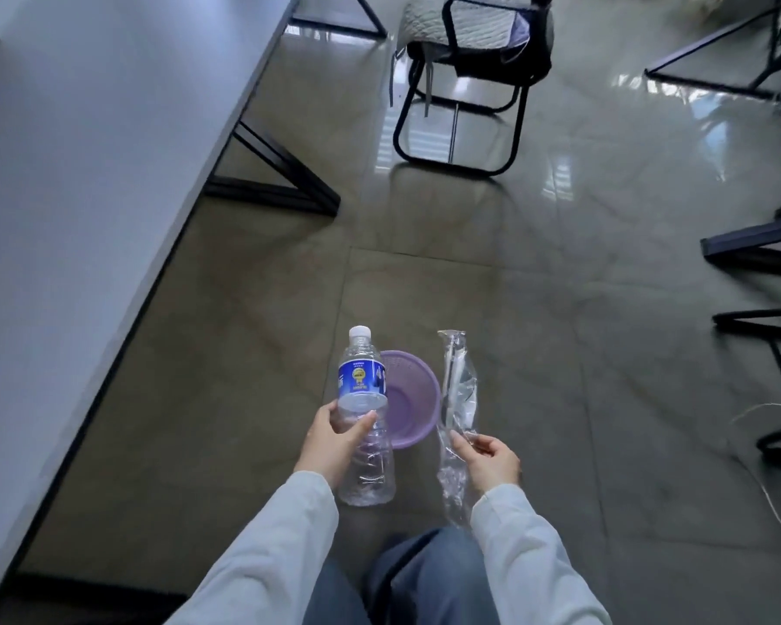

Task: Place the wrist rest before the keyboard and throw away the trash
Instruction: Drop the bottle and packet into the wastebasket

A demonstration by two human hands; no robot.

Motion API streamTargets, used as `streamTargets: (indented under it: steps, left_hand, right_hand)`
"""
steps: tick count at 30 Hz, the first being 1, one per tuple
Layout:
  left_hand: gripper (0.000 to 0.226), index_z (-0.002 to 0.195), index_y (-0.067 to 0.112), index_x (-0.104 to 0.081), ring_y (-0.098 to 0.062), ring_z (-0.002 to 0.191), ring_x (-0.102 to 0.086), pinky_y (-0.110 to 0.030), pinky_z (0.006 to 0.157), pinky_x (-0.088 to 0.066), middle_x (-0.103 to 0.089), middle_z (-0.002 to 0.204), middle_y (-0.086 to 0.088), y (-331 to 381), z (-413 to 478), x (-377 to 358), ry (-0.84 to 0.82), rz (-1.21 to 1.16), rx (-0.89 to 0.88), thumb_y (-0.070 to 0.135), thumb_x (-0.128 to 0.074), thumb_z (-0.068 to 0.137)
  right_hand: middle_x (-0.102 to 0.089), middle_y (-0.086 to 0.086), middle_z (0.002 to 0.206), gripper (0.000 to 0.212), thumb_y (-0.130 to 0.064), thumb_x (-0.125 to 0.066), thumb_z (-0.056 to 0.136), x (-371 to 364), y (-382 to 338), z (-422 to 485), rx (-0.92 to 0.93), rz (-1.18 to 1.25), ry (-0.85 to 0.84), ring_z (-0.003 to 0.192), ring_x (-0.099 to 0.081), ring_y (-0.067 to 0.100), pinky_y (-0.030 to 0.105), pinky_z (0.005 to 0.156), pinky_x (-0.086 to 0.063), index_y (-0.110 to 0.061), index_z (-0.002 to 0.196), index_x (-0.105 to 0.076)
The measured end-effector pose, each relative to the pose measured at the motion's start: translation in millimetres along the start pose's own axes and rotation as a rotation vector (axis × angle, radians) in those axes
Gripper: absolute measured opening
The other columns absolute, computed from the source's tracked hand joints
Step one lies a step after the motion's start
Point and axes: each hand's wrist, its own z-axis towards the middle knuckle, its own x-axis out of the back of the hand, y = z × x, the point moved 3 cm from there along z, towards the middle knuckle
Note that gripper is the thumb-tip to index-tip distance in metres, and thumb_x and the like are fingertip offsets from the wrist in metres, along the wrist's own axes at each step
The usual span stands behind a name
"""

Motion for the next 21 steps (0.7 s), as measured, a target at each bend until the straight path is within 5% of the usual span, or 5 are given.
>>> streamTargets:
  steps: [5, 11, 16, 19, 21]
  left_hand:
    - [0.068, 0.136, 0.008, -0.038, -0.027, 0.120, -0.054, -0.038, 0.101, -0.042, -0.052, 0.137, -0.013, -56.0, 83.0, -17.2, -0.061, 0.108, 0.058, 0.032, -0.066, 0.079]
    - [0.063, 0.129, 0.008, -0.048, -0.028, 0.104, -0.061, -0.037, 0.095, -0.046, -0.061, 0.120, -0.010, -117.0, 192.7, -41.5, -0.108, 0.315, 0.095, 0.046, -0.056, 0.080]
    - [0.063, 0.128, 0.004, -0.050, -0.032, 0.109, -0.060, -0.035, 0.090, -0.045, -0.060, 0.123, -0.016, -139.6, 245.3, -64.2, -0.159, 0.363, 0.130, 0.049, -0.050, 0.085]
    - [0.066, 0.136, 0.005, -0.041, -0.033, 0.120, -0.054, -0.036, 0.097, -0.043, -0.052, 0.136, -0.015, -141.7, 262.3, -69.0, -0.102, 0.383, 0.049, 0.050, -0.044, 0.087]
    - [0.066, 0.140, 0.006, -0.036, -0.033, 0.125, -0.051, -0.037, 0.102, -0.039, -0.048, 0.142, -0.014, -140.6, 269.5, -68.1, -0.047, 0.357, -0.009, 0.046, -0.044, 0.089]
  right_hand:
    - [-0.062, 0.009, 0.084, 0.032, -0.023, -0.077, 0.069, -36.6, 53.6, 69.6, -0.115, -0.086, -0.085, 0.077, -0.054, 0.023, 0.029, 0.075, -0.044, -0.008, 0.093, -0.062]
    - [-0.048, 0.004, 0.044, 0.030, -0.020, -0.071, 0.076, -91.7, 111.6, 162.0, -0.256, -0.112, -0.162, 0.031, -0.041, 0.012, 0.014, 0.027, -0.033, -0.001, 0.097, -0.061]
    - [-0.072, 0.017, 0.089, 0.053, -0.026, -0.068, 0.077, -127.0, 143.9, 218.1, -0.251, -0.090, -0.229, 0.064, -0.063, 0.025, 0.032, 0.066, -0.056, 0.009, 0.115, -0.055]
    - [-0.070, 0.001, 0.052, 0.048, -0.043, -0.048, 0.087, -136.8, 150.5, 238.6, -0.252, -0.017, -0.272, 0.037, -0.061, 0.010, 0.017, 0.035, -0.048, -0.008, 0.120, -0.050]
    - [-0.068, 0.010, 0.076, 0.065, -0.058, -0.040, 0.084, -137.4, 149.0, 240.2, -0.336, 0.054, -0.258, 0.057, -0.065, 0.019, 0.021, 0.038, -0.048, -0.009, 0.127, -0.046]
